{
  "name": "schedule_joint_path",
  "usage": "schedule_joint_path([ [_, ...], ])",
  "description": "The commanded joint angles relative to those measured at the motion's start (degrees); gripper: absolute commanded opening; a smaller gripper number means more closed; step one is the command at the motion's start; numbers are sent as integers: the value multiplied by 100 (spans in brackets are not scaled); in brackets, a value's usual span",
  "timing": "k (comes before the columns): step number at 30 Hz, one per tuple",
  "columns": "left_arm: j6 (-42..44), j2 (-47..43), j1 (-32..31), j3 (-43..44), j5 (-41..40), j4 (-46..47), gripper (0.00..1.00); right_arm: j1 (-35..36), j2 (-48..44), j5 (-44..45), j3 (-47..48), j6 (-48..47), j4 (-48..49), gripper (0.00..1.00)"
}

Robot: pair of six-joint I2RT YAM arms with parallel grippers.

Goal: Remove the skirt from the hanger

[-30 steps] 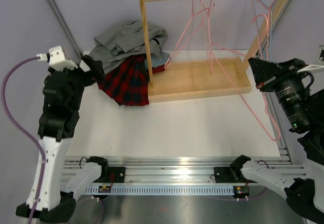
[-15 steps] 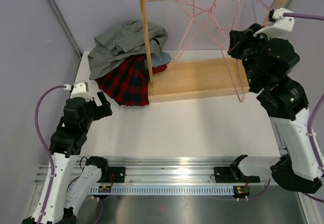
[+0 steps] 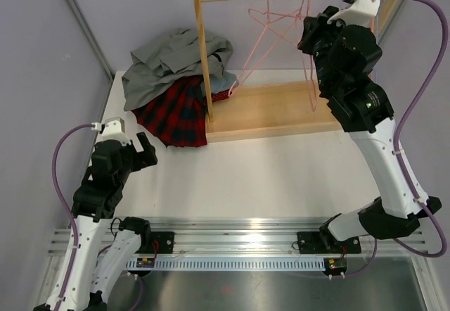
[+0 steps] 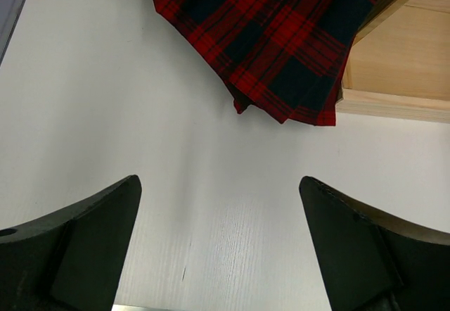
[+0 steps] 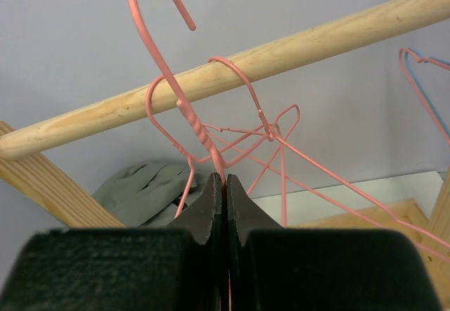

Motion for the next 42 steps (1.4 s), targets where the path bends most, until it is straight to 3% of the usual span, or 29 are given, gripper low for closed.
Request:
schedule_joint_path([
  [1,-6,-36,-11,-70,198,248,99,-196,231,-544,260,353,459,0],
  [11,3,-71,-11,-87,198,239,99,-424,1189,-1284,700,1066,283,0],
  [24,3,-63,-11,-96,224,248,99,-477,337,-1082,-1144,1453,590,0],
  [26,3,-62,-2,-87,224,240,99,-477,161,-1029,-1400,1454,573,10],
  [27,3,-71,-11,-96,215,239,99,-477,109,-1020,-1453,1401,582,23],
  [28,3,-71,-11,-96,215,239,99,-486,-14,-1003,-1540,1349,582,65],
  [30,3,-80,-11,-87,206,240,99,-477,-137,-976,-1567,1173,599,91],
  [31,3,-71,-11,-96,189,239,99,-486,-312,-915,-1567,1111,591,97],
  [36,-6,-62,-11,-96,189,231,99,-486,-1504,-879,-2154,952,730,99],
  [42,-6,-10,-11,-96,242,231,99,-477,-3412,-1151,-4349,1110,733,99],
])
